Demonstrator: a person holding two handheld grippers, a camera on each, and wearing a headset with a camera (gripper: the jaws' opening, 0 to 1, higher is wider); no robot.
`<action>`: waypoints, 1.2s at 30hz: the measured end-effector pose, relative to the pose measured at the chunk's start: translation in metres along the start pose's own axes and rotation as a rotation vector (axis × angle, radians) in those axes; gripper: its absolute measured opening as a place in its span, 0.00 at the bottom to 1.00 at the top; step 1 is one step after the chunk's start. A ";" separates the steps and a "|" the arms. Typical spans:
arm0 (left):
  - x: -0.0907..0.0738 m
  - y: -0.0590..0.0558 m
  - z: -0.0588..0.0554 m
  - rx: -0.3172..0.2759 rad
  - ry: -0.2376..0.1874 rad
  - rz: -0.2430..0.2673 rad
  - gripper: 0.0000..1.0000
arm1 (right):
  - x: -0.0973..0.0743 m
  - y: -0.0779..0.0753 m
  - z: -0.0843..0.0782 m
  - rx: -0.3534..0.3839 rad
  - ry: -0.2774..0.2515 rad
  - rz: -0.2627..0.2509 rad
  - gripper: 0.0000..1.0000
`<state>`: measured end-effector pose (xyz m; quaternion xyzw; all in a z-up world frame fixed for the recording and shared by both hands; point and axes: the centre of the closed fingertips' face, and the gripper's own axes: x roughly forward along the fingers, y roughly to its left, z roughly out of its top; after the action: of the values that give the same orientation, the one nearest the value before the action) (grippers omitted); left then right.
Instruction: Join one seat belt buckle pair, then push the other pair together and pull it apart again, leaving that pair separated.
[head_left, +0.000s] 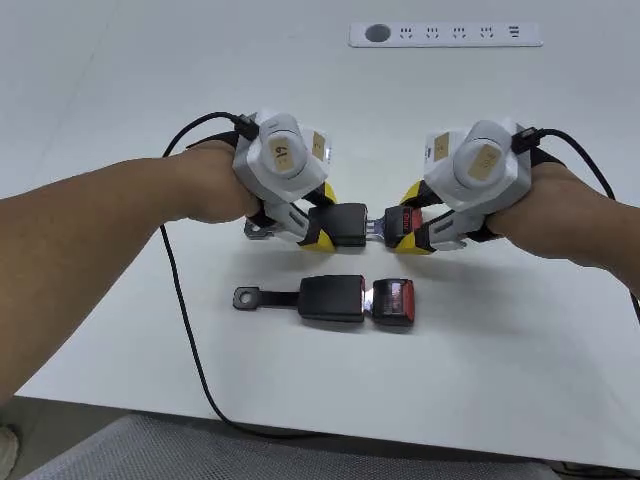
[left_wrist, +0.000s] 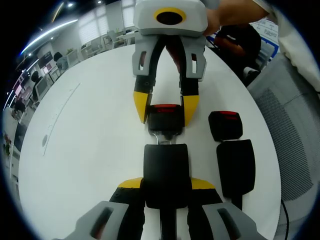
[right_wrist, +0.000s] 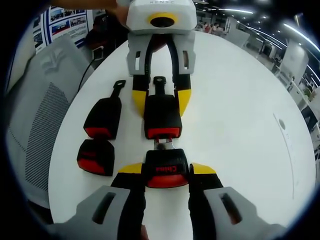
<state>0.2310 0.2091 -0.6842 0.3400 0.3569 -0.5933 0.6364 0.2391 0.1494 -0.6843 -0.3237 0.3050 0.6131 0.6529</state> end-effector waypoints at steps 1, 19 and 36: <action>0.000 0.000 0.000 0.001 0.002 0.000 0.32 | 0.001 0.000 0.000 -0.001 0.001 0.000 0.31; 0.002 0.002 -0.002 0.005 0.012 0.000 0.32 | 0.010 0.003 0.011 0.047 -0.026 -0.003 0.31; 0.000 0.001 -0.001 -0.002 0.010 0.004 0.32 | 0.010 0.002 0.009 0.031 -0.003 -0.024 0.32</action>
<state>0.2321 0.2100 -0.6853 0.3429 0.3598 -0.5902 0.6361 0.2382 0.1624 -0.6873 -0.3162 0.3093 0.6011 0.6656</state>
